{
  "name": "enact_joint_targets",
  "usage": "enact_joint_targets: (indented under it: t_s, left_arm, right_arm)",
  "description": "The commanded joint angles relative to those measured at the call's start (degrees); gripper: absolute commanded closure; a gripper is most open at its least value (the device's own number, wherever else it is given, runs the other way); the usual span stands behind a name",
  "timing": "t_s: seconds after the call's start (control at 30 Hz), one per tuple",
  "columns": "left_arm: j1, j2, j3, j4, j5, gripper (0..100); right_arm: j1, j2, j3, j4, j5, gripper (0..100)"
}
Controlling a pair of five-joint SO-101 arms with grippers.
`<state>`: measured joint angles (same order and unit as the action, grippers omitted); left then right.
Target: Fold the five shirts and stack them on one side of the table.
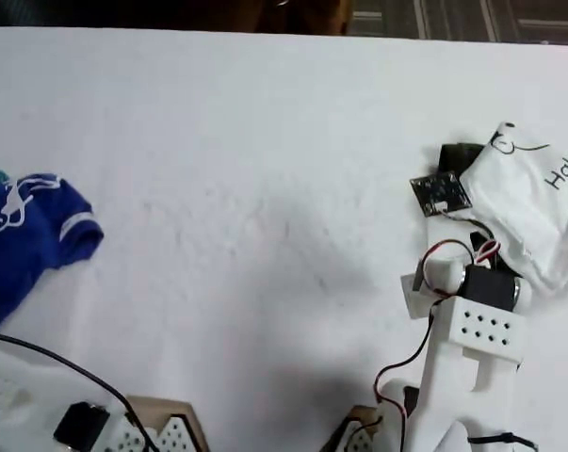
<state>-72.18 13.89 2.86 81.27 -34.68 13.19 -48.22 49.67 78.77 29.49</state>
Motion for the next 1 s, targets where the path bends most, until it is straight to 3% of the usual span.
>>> enact_joint_targets:
  t_s: [0.0,0.27,0.47,0.63,0.87,0.97]
  left_arm:
    - [4.7,-9.8,-2.9,6.1,1.0,97]
    - [20.2,-32.2,-2.8,18.0,7.3,97]
    - [38.4,-52.7,-2.7,21.0,15.0,97]
    - [58.0,-67.8,-2.7,21.1,20.1,97]
    - [80.7,-71.6,-3.0,21.0,34.5,97]
    - [83.6,-71.2,-2.7,19.6,33.1,97]
  right_arm:
    - [0.0,-1.0,-0.2,-0.8,0.1,97.4]
    - [0.0,-1.0,0.5,-0.9,0.1,97.4]
    - [0.0,-1.0,1.0,-0.9,0.2,97.4]
    - [0.0,-1.0,1.0,-0.9,0.2,97.4]
    - [0.0,-1.0,1.0,-0.9,0.2,97.4]
    - [0.0,-1.0,1.0,-0.9,0.2,97.4]
